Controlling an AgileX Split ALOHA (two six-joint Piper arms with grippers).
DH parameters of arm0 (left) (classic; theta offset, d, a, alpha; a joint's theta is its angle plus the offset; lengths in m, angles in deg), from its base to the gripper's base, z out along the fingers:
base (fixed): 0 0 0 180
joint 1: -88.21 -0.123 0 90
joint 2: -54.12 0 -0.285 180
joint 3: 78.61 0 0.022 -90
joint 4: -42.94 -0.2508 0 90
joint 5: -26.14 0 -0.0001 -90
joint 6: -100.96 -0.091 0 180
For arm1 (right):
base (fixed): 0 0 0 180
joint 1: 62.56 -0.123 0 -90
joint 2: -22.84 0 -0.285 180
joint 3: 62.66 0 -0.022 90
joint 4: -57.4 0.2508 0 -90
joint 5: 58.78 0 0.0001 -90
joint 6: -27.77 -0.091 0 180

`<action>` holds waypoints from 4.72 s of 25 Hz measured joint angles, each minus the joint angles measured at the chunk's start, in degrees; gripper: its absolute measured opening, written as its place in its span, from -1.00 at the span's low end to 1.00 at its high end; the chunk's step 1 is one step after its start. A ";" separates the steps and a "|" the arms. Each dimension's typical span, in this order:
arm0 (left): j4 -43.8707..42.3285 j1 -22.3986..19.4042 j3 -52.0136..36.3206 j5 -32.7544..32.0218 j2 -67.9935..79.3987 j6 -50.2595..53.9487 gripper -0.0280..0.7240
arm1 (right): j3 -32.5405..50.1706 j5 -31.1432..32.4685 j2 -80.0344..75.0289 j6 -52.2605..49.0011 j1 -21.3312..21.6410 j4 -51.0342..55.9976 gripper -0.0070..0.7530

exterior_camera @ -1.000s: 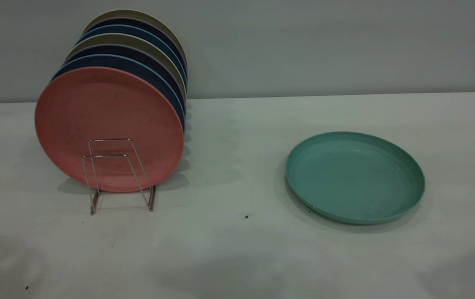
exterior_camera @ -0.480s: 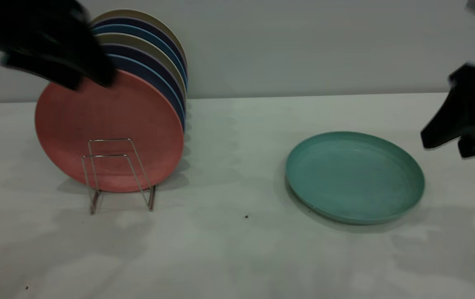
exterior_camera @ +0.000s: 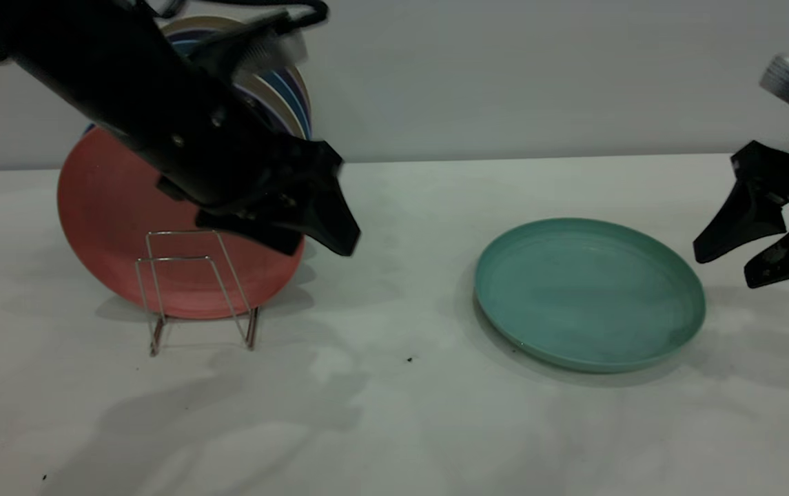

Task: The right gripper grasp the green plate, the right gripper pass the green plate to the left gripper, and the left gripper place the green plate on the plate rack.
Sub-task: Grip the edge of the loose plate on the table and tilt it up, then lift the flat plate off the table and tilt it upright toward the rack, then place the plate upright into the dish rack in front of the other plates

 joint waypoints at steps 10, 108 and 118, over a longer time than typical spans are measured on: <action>1.90 0.43 0.12 1.74 1.13 -0.01 0.63 | -8.38 4.87 -13.22 4.66 1.81 5.61 0.38; -10.52 -21.37 1.74 -8.93 -17.26 -79.43 -0.56 | 22.70 35.16 90.28 -25.83 -5.41 -35.02 0.04; -7.83 -21.37 1.74 -7.24 -13.48 -79.43 -0.57 | 22.70 36.20 98.97 -33.68 -5.41 -45.81 0.04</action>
